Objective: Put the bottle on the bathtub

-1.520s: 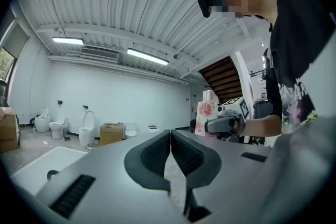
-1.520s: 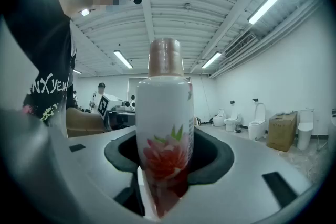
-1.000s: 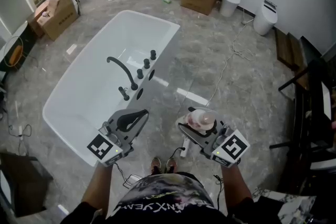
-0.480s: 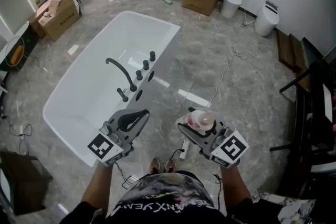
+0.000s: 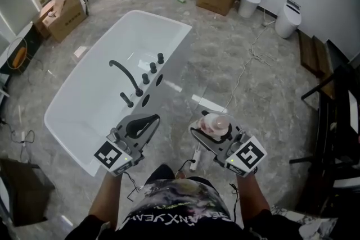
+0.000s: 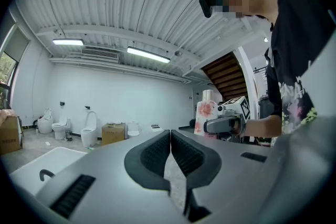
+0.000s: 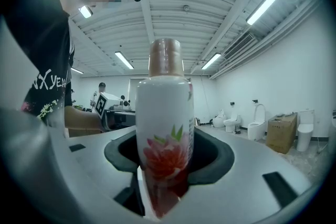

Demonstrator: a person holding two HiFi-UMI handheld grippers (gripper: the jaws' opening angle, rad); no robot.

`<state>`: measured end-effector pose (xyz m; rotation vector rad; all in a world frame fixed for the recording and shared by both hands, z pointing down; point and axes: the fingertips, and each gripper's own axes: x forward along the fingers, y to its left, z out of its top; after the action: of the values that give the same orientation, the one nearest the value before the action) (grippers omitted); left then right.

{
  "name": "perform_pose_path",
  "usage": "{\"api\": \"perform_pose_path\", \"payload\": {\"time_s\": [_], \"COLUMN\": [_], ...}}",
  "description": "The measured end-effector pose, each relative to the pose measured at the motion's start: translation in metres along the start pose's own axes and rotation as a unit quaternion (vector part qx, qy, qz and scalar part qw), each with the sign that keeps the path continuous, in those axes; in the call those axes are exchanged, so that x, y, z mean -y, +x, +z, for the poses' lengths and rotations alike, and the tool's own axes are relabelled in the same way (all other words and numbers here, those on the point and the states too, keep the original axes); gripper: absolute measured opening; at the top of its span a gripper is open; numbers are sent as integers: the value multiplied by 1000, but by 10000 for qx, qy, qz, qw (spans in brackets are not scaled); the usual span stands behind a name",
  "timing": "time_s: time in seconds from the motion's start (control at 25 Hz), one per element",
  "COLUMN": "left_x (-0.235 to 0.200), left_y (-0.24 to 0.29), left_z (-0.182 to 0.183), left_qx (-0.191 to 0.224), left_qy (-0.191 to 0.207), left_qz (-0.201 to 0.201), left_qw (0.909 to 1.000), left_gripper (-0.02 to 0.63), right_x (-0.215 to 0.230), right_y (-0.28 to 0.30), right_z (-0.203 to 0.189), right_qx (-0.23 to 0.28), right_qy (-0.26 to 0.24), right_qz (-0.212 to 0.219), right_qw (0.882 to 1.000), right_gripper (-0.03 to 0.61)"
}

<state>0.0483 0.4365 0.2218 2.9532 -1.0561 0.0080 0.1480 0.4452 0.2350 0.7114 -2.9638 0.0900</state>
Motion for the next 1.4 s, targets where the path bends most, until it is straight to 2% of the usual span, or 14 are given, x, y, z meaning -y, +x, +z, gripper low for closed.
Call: {"api": "perform_pose_path", "payload": {"time_s": [0.28, 0.56, 0.68, 0.92, 1.12, 1.4], "left_x": [-5, -43, -73, -142, -202, -287], "left_y": [17, 41, 57, 89, 124, 162], "left_z": [0, -23, -33, -33, -37, -34], "left_qx": [50, 5, -97, 0, -160, -152], "left_qy": [76, 235, 231, 132, 196, 21], "left_qz": [-82, -144, -178, -189, -187, -229], "left_qw": [9999, 9996, 9995, 9997, 9995, 9996], "left_gripper": [22, 21, 21, 21, 21, 22], "right_x": [19, 56, 83, 137, 190, 254], "right_y": [-2, 26, 49, 102, 146, 212], "right_z": [0, -18, -20, -18, -11, 0], "right_qx": [77, 89, 101, 60, -16, -86], "right_qy": [-44, -62, -57, 10, 50, 138], "right_qz": [-25, -84, -119, -128, -128, -111], "right_qw": [10000, 9999, 9999, 9999, 9999, 9998], "right_gripper": [222, 222, 222, 222, 222, 222]}}
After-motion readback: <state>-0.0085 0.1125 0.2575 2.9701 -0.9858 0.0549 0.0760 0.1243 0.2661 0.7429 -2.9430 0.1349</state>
